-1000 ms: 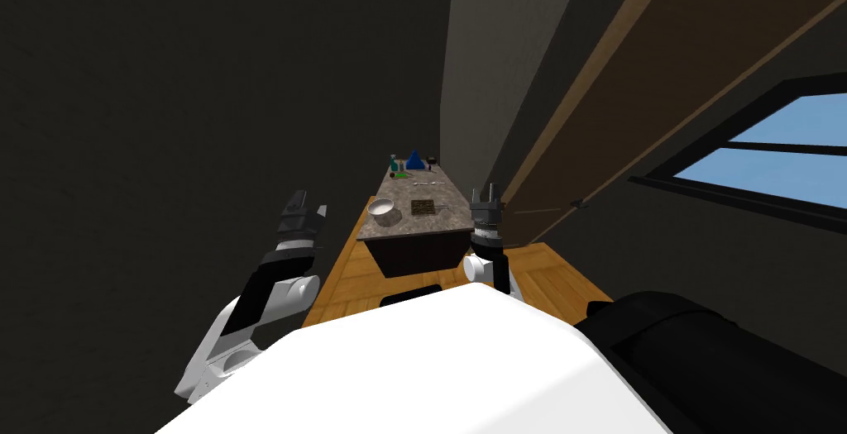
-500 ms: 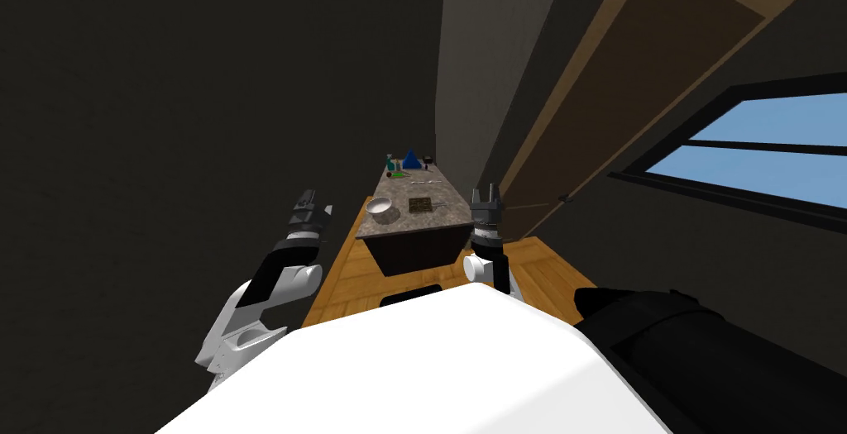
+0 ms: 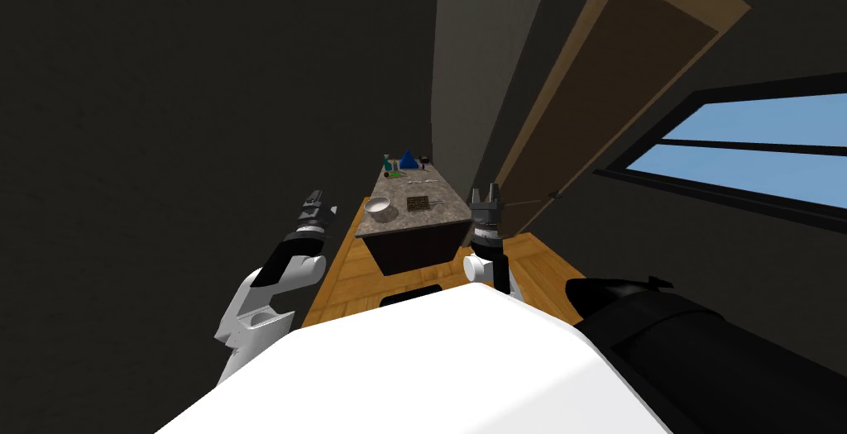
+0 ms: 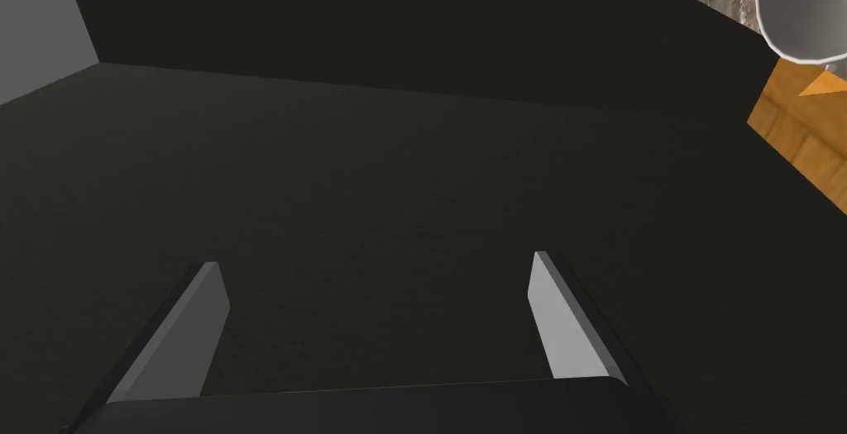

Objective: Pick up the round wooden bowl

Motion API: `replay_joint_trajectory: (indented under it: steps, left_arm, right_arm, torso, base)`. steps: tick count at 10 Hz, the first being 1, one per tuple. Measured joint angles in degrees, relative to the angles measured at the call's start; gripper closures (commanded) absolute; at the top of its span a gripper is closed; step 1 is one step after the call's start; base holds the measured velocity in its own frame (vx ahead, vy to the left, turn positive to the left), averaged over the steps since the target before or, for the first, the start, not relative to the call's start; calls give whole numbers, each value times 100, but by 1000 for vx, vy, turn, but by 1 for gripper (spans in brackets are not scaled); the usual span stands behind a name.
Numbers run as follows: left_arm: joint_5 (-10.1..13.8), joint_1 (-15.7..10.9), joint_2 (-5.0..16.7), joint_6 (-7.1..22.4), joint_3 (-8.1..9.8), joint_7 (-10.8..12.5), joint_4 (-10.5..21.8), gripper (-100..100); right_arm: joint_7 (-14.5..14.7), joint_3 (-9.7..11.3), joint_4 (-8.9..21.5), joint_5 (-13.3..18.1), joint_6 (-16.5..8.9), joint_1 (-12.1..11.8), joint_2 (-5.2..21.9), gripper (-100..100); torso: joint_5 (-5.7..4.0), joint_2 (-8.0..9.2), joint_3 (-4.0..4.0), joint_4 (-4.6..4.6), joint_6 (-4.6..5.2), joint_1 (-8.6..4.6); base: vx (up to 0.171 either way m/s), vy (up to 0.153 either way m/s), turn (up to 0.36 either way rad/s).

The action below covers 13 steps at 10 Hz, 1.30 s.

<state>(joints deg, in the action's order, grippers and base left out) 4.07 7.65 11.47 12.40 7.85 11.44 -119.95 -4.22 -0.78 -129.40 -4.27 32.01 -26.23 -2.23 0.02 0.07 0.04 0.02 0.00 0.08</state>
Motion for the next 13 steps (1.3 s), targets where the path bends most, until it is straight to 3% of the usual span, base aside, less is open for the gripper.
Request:
replay_joint_trajectory:
  steps: [13]
  left_arm:
    - [-43, -1231, 105, 1898, 171, 708, 952, -100]
  right_arm:
    - [0, 0, 0, 0, 0, -1, 0, 0]
  torso:
    - [0, -7, -4, -1, -1, 0]
  base:
    - [-25, 16, -66]
